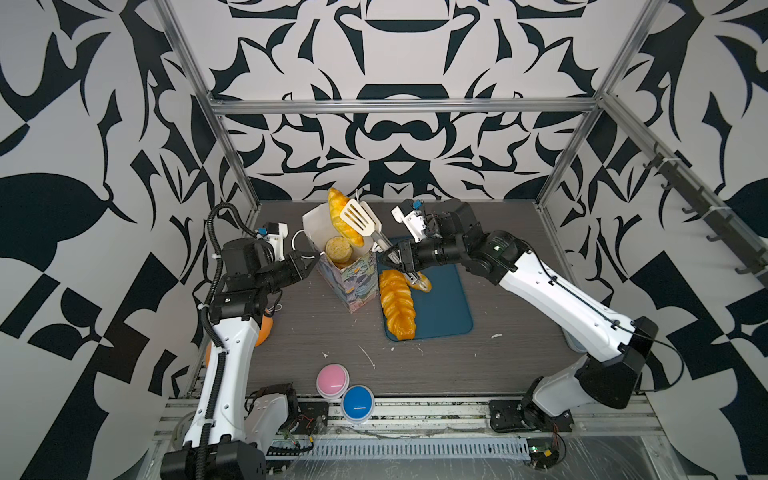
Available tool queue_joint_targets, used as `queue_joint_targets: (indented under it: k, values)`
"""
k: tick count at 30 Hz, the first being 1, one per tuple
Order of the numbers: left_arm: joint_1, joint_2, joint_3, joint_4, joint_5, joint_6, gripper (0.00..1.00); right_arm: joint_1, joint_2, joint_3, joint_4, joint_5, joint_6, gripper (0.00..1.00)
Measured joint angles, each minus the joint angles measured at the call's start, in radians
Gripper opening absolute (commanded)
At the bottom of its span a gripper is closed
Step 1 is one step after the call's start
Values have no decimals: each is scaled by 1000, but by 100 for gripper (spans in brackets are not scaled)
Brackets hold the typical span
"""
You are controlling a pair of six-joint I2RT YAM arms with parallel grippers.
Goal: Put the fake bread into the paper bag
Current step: 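Carry the croissant with the tongs over the bag opening, then lower the croissant into the bag and open the tongs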
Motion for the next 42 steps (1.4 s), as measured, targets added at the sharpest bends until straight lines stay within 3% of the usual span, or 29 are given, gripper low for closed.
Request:
queue_joint_targets:
  k: [17,42]
  values:
    - [0,-5,0,-4,-1,0,0,0,82,19,26,-8,27,35]
    - [0,-9,0,-4,-1,0,0,0,87,19,29,-7,39,48]
